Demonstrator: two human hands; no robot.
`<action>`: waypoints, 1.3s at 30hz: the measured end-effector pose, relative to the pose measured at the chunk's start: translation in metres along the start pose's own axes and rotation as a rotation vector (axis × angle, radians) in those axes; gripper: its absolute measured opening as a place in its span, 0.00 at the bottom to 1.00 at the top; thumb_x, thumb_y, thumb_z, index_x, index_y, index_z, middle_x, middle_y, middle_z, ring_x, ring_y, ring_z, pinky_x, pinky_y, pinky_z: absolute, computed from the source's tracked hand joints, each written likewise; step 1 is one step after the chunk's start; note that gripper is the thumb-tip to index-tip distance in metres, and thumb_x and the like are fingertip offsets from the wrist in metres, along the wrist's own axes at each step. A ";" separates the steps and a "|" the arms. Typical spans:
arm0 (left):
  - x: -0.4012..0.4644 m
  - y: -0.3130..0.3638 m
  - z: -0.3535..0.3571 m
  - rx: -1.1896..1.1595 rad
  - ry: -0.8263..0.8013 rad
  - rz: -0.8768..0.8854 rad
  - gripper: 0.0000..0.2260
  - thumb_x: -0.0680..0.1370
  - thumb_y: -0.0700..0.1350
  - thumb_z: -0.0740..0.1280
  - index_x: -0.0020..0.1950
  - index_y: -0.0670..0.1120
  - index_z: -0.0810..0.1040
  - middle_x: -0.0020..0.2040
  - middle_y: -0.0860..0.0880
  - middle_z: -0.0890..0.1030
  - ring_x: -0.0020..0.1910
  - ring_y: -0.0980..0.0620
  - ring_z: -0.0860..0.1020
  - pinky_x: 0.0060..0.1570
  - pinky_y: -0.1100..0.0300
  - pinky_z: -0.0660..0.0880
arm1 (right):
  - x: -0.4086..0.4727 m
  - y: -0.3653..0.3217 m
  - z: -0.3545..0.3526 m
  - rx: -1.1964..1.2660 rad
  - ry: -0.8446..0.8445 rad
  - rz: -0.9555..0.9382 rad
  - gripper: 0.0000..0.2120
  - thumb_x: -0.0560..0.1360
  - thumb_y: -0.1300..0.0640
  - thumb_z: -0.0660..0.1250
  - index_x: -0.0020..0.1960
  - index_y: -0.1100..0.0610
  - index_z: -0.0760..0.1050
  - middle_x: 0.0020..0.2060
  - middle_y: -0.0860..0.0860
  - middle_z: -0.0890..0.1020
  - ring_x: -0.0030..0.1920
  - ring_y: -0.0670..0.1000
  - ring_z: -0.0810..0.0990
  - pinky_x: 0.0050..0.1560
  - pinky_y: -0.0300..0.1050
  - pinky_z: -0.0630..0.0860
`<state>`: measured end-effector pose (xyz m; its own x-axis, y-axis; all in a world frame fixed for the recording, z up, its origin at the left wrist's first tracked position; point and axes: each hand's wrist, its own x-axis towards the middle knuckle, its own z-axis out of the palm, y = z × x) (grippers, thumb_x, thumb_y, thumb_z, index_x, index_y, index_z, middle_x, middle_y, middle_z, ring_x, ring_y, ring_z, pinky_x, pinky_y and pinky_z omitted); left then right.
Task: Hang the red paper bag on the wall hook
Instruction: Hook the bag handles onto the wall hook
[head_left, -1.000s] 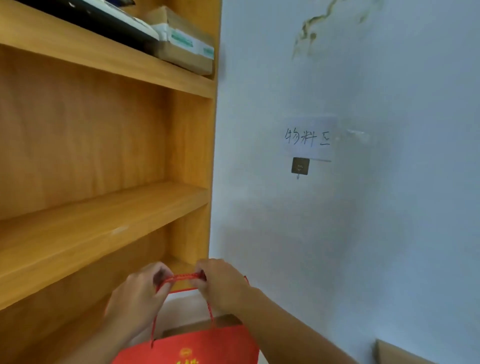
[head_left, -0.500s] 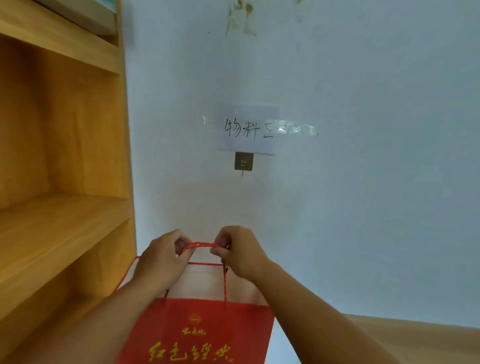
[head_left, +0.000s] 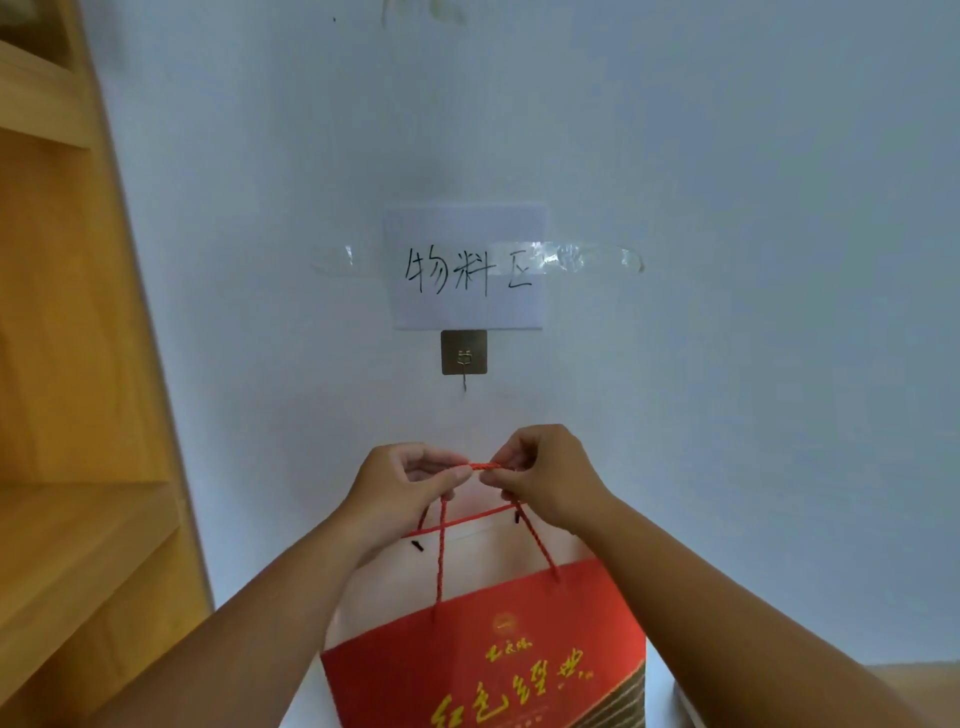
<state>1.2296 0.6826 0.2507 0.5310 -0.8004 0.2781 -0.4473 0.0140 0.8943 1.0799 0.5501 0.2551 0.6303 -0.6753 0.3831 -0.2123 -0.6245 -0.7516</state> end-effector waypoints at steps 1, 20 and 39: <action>0.013 -0.003 -0.001 0.007 0.017 0.011 0.06 0.75 0.48 0.77 0.51 0.51 0.88 0.44 0.49 0.89 0.43 0.55 0.86 0.49 0.61 0.80 | 0.009 0.002 -0.001 0.006 -0.014 -0.014 0.07 0.72 0.59 0.80 0.44 0.59 0.84 0.35 0.56 0.87 0.34 0.51 0.88 0.41 0.52 0.87; 0.173 -0.037 0.014 -0.079 0.278 0.108 0.05 0.75 0.45 0.77 0.48 0.46 0.88 0.39 0.50 0.87 0.33 0.59 0.83 0.36 0.70 0.78 | 0.149 0.028 0.035 -0.350 0.269 -0.211 0.04 0.79 0.63 0.68 0.47 0.58 0.81 0.41 0.50 0.82 0.41 0.51 0.79 0.44 0.46 0.77; 0.031 -0.054 -0.006 0.507 0.292 0.189 0.08 0.80 0.52 0.69 0.57 0.52 0.83 0.53 0.54 0.85 0.48 0.57 0.81 0.49 0.57 0.82 | 0.042 0.041 0.041 -0.273 0.257 -0.239 0.09 0.79 0.57 0.71 0.59 0.56 0.80 0.52 0.51 0.82 0.44 0.46 0.81 0.48 0.48 0.82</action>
<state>1.2742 0.6607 0.2133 0.5522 -0.6140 0.5641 -0.8014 -0.2042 0.5622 1.1282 0.5124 0.2185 0.4866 -0.5531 0.6762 -0.2940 -0.8326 -0.4694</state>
